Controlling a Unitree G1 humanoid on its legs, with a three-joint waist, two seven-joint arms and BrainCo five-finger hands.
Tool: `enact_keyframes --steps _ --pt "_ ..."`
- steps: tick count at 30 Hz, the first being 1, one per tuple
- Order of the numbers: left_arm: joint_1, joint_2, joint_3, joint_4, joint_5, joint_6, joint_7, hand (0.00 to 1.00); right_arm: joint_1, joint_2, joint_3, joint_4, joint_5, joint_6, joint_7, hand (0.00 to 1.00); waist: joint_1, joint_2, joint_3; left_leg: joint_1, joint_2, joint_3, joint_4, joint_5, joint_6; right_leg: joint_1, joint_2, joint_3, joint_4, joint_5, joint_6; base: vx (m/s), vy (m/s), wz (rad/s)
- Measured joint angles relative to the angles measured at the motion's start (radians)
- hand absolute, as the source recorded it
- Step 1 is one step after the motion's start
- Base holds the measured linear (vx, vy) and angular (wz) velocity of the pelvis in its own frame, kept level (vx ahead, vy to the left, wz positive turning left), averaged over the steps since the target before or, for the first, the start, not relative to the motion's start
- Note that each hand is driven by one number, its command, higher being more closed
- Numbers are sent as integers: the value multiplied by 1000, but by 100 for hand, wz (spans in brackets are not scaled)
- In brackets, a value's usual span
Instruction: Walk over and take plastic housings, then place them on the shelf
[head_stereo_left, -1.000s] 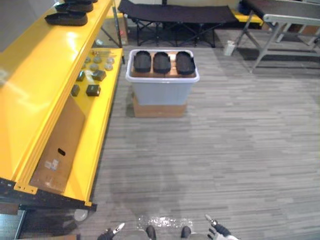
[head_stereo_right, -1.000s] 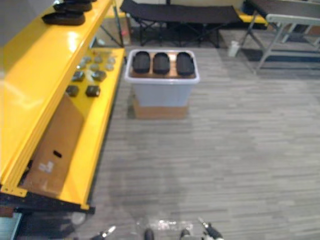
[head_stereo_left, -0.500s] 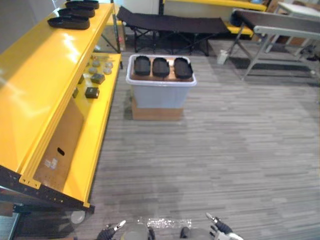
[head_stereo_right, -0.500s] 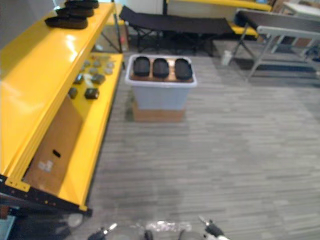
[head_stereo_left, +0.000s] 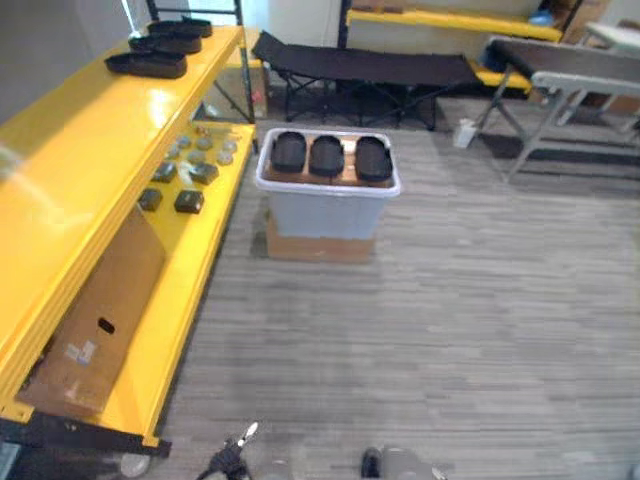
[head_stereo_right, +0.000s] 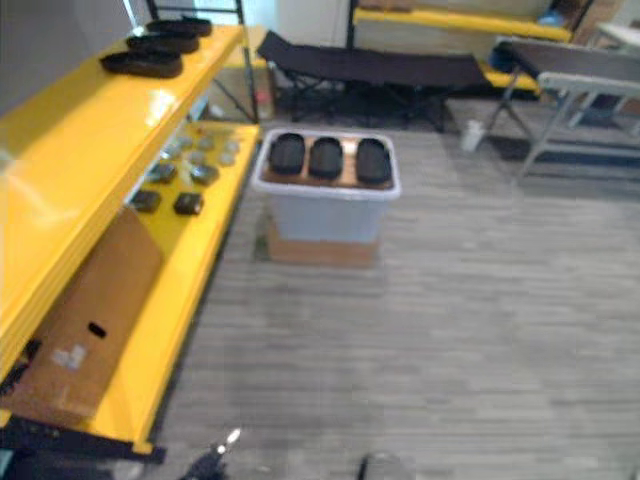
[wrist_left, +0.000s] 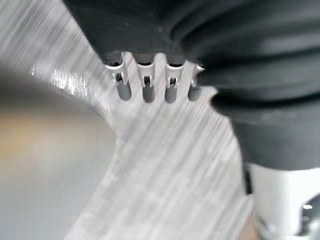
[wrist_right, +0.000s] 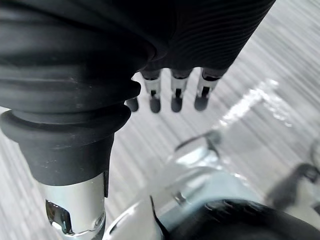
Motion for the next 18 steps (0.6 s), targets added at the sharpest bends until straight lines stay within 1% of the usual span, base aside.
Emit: enact_keyframes --steps 1,2,3,4,5,6,7,8,9,10,11,12,13,14,15,16,17,18 --pt "5 0 10 12 -9 -3 0 0 -17 -23 26 -14 -4 -28 2 0 2 9 1 -23 12 5 56 -5 9 73 -4 -1 -49 -1 -3 443 -85 6" --pt "10 -1 14 13 -28 -4 0 0 -28 -25 27 -23 -5 -45 4 0 2 9 1 -34 6 7 45 -7 10 105 -7 -1 -79 -1 -3 412 -44 2" --pt "10 -4 34 11 -38 -4 -1 0 -60 -28 27 -31 -5 -74 6 0 11 3 5 -63 -9 1 -18 -7 10 146 -22 0 -122 0 -2 289 -9 -4" --pt "9 -2 40 7 -39 -6 -4 0 -80 -29 27 -32 -5 -84 8 0 17 -2 8 -82 -21 -1 -68 -7 10 162 -31 3 -142 1 0 332 38 -5" --pt "5 5 49 -6 -41 -8 -11 0 -120 -30 29 -33 -4 -98 9 0 31 -19 19 -116 -55 -14 -201 -2 3 186 -57 3 -174 6 9 315 112 -6" --pt "7 14 66 -22 -37 -12 -16 0 -156 -30 36 -33 -2 -109 9 0 46 -36 34 -144 -83 -30 -354 44 3 214 -79 5 -202 8 12 307 136 -10" --pt "10 21 73 -20 -32 -12 -16 0 -166 -31 45 -34 0 -113 8 0 56 -42 43 -150 -93 -48 -441 90 6 228 -89 7 -214 7 14 372 236 -33" --pt "46 34 84 -16 0 -14 -24 0 -186 -38 77 -43 2 -117 9 0 84 -54 61 -121 -100 -55 -547 285 5 271 -97 26 -238 -10 43 310 203 -34" --pt "59 39 91 -5 16 -14 -28 0 -190 -30 96 -46 2 -118 8 0 91 -65 67 -104 -113 -42 -546 284 42 291 -110 37 -244 -15 49 377 237 -18" --pt "72 56 105 16 25 -16 -41 0 -198 -20 134 -52 5 -118 18 0 93 -96 81 -98 -132 -39 -524 248 43 311 -124 36 -251 -5 31 255 143 6" --pt "73 66 106 19 33 -15 -49 0 -202 -18 144 -56 5 -117 26 0 99 -107 87 -103 -137 -38 -502 225 47 314 -128 37 -250 1 25 334 206 10" --pt "82 77 108 21 57 -14 -57 0 -210 -18 144 -57 6 -115 30 0 111 -124 89 -116 -143 -35 -455 179 58 314 -138 39 -241 6 29 356 218 -5" --pt "85 73 110 24 66 -13 -59 0 -214 -22 142 -57 6 -114 29 0 115 -131 89 -109 -151 -25 -424 138 74 306 -152 45 -194 11 39 359 222 -9" --pt "86 74 109 25 74 -13 -61 0 -214 -24 142 -56 7 -114 30 0 114 -131 88 -97 -157 -20 -417 119 79 292 -161 50 -145 14 44 378 225 -21" --pt "85 77 100 24 90 -16 -64 0 -210 -27 143 -54 6 -106 35 0 107 -130 89 -56 -158 -4 -421 90 92 227 -189 70 28 26 71 363 195 -25" --pt "75 79 74 23 88 -28 -66 0 -199 -27 143 -42 -3 -98 46 0 101 -128 90 -3 -168 6 -433 68 113 153 -219 71 226 12 120 376 172 -22" --pt "64 84 65 22 86 -34 -66 0 -189 -27 143 -34 -14 -92 49 0 99 -127 91 23 -170 6 -437 60 118 124 -222 66 299 -13 124 370 88 -3" --pt "41 101 39 16 79 -40 -66 0 -166 -24 144 -8 -46 -83 49 0 90 -124 91 83 -171 5 -461 50 123 91 -216 36 360 -60 103 403 29 14"
